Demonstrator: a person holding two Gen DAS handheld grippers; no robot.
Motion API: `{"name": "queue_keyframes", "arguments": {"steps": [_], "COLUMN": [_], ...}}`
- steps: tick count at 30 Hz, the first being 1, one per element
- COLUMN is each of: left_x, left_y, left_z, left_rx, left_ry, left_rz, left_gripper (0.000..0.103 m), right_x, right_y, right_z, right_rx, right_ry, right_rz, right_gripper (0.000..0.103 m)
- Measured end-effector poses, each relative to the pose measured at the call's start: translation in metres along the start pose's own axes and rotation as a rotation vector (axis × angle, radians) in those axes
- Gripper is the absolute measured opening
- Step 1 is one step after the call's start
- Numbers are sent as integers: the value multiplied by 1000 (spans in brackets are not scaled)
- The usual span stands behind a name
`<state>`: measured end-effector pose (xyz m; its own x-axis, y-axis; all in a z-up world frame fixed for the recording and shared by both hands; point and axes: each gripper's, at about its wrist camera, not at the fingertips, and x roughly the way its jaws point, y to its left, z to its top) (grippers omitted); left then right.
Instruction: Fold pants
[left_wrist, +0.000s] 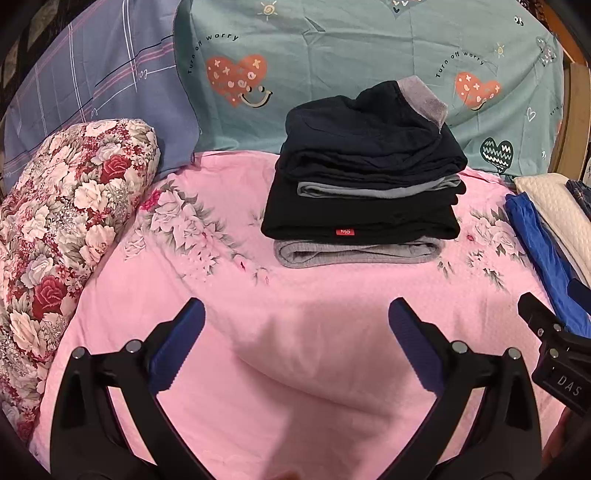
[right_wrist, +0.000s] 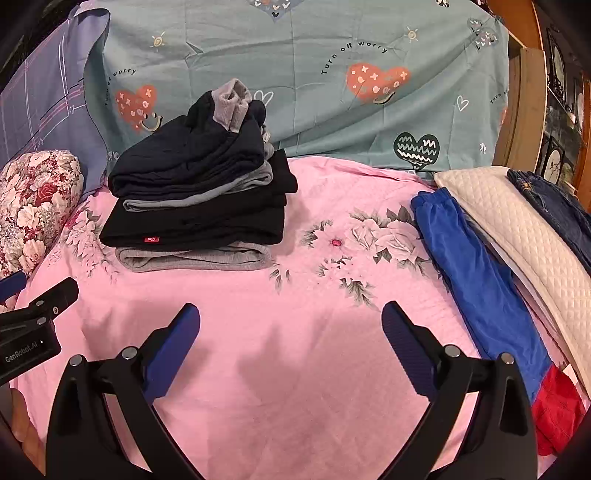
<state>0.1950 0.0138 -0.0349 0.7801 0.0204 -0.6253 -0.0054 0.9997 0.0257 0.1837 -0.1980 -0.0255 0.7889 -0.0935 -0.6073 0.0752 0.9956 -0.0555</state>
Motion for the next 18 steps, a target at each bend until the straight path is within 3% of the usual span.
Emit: {"name": "queue_keyframes", "arguments": {"steps": [18], "left_x": [2], "left_y": [0], "left_z": [-2], "left_rx": [-12], "left_ry": [20], "left_rz": [0], "left_gripper": [101], "right_x": [1], "right_y": [3], "right_z": [0], "right_rx": [-18], "right_ry": [12], "right_rz": [1], "right_gripper": [99]}}
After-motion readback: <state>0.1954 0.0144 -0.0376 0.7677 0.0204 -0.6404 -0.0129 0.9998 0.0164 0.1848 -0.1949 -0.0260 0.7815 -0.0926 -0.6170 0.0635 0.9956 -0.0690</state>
